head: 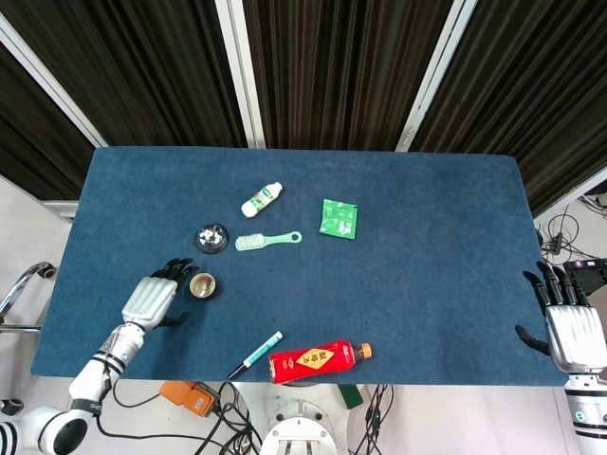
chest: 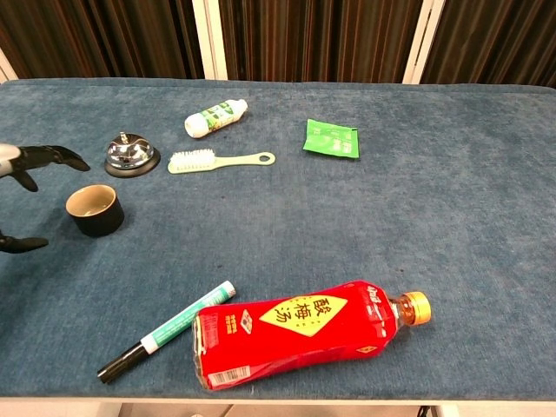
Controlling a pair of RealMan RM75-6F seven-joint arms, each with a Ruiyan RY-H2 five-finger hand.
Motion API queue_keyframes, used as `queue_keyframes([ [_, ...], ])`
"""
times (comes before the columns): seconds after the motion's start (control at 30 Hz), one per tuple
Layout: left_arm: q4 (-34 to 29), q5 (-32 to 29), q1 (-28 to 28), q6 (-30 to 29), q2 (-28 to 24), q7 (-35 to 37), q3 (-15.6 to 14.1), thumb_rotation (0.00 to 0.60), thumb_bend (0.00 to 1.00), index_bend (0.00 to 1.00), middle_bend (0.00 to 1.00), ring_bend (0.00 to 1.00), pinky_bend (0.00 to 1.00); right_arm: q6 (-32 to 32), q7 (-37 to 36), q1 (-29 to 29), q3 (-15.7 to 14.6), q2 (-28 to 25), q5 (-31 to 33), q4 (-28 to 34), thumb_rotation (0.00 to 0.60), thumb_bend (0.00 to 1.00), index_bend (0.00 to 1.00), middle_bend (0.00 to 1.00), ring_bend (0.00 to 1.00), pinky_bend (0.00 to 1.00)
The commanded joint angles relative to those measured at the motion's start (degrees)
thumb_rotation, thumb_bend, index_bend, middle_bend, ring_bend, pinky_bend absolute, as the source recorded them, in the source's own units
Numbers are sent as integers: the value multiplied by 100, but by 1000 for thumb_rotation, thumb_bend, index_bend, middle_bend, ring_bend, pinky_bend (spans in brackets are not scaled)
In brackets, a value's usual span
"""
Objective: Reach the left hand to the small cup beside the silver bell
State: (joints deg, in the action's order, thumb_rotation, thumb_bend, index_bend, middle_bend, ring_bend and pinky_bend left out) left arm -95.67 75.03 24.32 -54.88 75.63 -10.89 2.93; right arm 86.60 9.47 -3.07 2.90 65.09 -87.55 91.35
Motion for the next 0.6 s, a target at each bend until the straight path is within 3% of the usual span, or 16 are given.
queue_keyframes([
  [0.03,28,-161,113,61,148,-176,38,600,218,122,38,26,236,-9,34,-6,-11,-4,-20,-2,600,310,222,139,141,253],
  [0.3,182,-448,365,219,380,-431,98,600,218,122,50,32,237,-60,43,-18,-15,-30,10,28,600,310,221,139,153,258],
  [0.6,227,-589,483,186,509,-603,61,600,236,165,134,100,236,-100,66,-27,-23,-46,32,46,600,310,221,139,176,282],
])
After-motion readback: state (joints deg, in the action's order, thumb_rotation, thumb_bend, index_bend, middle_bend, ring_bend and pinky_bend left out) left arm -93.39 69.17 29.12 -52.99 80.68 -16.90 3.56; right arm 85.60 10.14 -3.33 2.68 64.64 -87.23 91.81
